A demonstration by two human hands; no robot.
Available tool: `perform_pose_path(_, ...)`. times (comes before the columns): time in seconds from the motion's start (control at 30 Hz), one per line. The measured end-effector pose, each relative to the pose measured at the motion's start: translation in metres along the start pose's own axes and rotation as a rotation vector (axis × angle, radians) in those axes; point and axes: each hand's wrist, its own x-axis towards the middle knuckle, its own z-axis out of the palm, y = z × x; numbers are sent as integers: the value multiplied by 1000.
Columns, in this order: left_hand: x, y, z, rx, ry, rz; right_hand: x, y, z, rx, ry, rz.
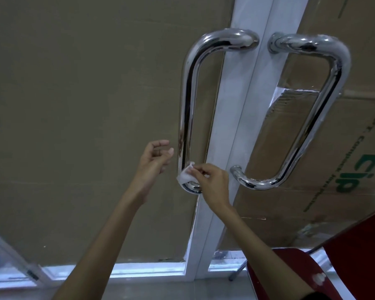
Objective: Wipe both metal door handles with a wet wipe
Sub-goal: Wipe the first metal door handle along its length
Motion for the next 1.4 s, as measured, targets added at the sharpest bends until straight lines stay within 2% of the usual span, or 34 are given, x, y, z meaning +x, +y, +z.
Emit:
perform_pose_path(0.1,-7,3,-8,19,-37,-38,3,-14,-6,-23,-11,-85)
perform_pose_path(0.23,-10,11,-12,-137,-222,-158,7,-43,-2,98,-135,-60)
perform_pose_path(0.33,-10,5,-13,-212,-128,-126,4,-51,6,140,-247,-60)
perform_pose_path(0.43,-13,-12,-18,-236,6,-116,0,-47,3,239,-287,15)
perform_pose_path(0.57,-5,-23,-19,-252,213,-4,3,-40,-13,369,-227,150)
perform_pose_path(0.7,9,-21,9,-342,299,87,11,-32,-27,406,-94,229)
perform_pose_path(0.87,-8,-39,53,-340,273,87,13,-26,-40,444,-9,293)
perform_pose_path(1.03,-24,-74,42,-383,298,-19,8,-16,-43,437,-18,344)
perform_pose_path(1.13,-9,-65,40,-398,309,33,10,-17,-39,452,-34,365)
perform_pose_path(1.27,4,-49,43,-427,234,131,14,-18,-32,448,-65,357)
perform_pose_path(1.4,-3,-70,40,-360,118,61,11,-17,-25,448,-94,378)
